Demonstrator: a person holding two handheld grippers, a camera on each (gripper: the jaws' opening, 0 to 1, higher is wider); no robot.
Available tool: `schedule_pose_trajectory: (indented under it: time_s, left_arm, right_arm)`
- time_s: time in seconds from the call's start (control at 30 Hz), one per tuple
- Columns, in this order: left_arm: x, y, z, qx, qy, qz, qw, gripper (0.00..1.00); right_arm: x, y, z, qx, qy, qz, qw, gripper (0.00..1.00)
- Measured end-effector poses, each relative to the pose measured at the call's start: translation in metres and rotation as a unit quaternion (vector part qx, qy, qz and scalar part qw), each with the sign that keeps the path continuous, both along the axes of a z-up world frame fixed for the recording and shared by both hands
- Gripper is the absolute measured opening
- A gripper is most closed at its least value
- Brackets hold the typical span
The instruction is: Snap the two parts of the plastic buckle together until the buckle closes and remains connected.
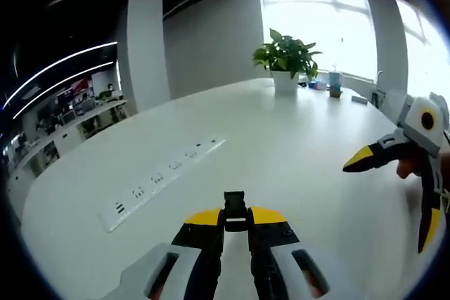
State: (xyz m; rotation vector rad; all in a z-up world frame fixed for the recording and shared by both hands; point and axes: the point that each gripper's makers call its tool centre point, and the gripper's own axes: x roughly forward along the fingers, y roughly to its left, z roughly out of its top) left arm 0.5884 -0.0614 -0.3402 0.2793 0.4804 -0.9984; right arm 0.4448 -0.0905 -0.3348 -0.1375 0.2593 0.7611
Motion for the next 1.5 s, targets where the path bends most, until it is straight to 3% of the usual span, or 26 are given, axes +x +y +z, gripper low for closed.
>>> schedule_pose_trajectory:
  time_s: [0.4, 1.5]
  left_arm:
    - [0.006, -0.008, -0.008, 0.005, 0.009, -0.01, 0.9999, 0.11]
    - [0.005, -0.005, -0.022, 0.018, 0.018, -0.012, 0.9996, 0.11]
  right_arm:
    - [-0.005, 0.002, 0.001, 0.001, -0.002, 0.002, 1.0, 1.0]
    - [-0.005, 0.004, -0.005, -0.003, 0.006, 0.008, 1.0, 1.0]
